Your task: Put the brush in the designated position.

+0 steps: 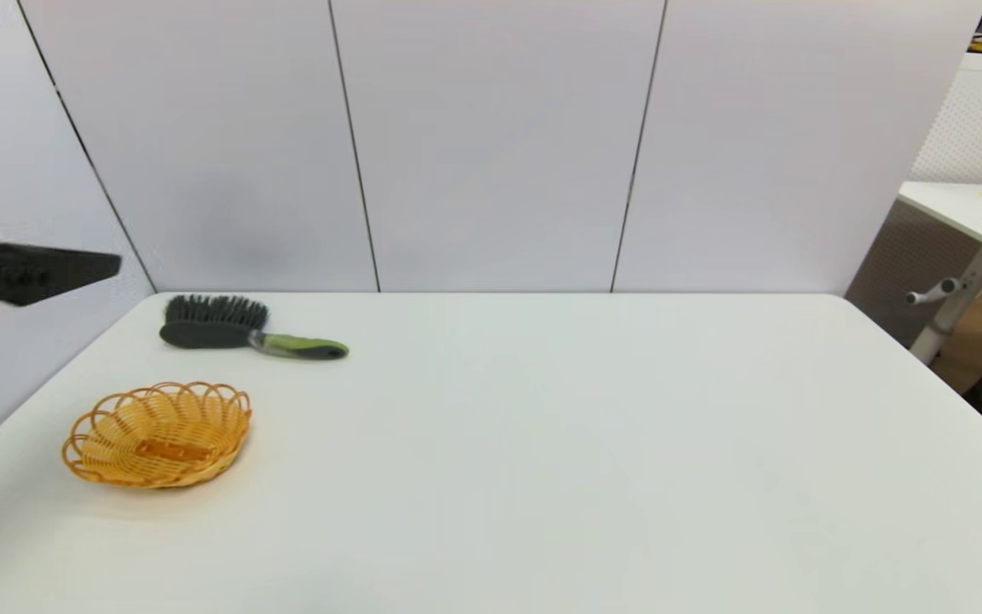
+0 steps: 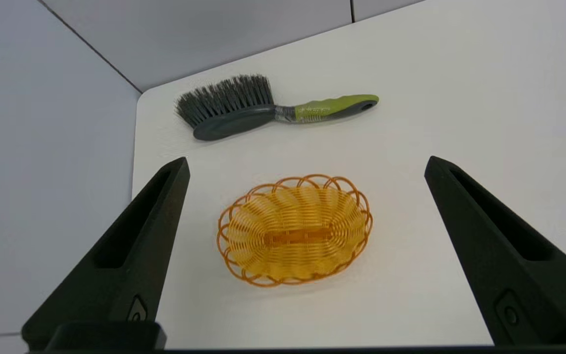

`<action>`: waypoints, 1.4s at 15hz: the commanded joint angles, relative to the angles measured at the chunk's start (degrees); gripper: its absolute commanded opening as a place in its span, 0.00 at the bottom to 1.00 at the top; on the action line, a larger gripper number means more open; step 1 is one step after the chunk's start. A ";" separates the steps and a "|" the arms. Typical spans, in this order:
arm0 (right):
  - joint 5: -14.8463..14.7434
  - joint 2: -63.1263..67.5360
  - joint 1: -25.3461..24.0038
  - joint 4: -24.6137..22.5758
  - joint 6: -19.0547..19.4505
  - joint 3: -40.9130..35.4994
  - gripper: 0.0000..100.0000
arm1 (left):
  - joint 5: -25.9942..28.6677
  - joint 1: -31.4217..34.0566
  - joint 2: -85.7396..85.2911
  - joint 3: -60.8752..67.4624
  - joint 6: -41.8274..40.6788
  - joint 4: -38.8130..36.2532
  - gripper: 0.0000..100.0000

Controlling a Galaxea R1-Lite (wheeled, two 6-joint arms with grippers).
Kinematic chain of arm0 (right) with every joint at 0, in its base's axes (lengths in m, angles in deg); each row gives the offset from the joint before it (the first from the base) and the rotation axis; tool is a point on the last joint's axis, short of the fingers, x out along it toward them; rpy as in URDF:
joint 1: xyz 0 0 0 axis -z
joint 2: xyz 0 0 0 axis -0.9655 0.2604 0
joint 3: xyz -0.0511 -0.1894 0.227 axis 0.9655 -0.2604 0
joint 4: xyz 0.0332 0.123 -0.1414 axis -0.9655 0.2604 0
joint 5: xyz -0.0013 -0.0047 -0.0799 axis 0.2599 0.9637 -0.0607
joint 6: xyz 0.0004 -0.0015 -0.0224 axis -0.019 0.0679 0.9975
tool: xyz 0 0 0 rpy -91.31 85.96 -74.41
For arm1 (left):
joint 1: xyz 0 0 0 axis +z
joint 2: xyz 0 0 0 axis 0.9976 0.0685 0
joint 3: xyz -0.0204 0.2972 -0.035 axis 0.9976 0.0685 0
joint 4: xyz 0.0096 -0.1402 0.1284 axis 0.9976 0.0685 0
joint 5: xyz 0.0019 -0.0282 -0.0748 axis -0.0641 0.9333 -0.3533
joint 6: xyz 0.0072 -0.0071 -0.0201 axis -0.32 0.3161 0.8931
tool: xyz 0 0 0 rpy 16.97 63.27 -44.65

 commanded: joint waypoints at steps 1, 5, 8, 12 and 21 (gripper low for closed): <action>0.05 -0.10 0.00 0.00 -0.03 -0.09 1.00 | 0.15 1.81 -27.17 20.08 2.50 -6.24 1.00; 0.05 -0.10 0.00 0.00 -0.03 -0.09 1.00 | 3.23 2.78 -36.58 30.80 3.47 -15.12 1.00; 0.05 -0.10 0.00 0.00 -0.03 -0.09 1.00 | 9.91 6.29 -43.08 37.65 4.61 -20.13 1.00; 0.05 -0.10 0.00 0.00 0.06 -0.09 1.00 | 12.90 11.30 -50.90 44.16 5.49 -23.56 1.00; 0.05 -0.10 0.00 0.00 0.06 -0.09 1.00 | 12.98 12.45 -64.09 56.64 4.70 -24.26 1.00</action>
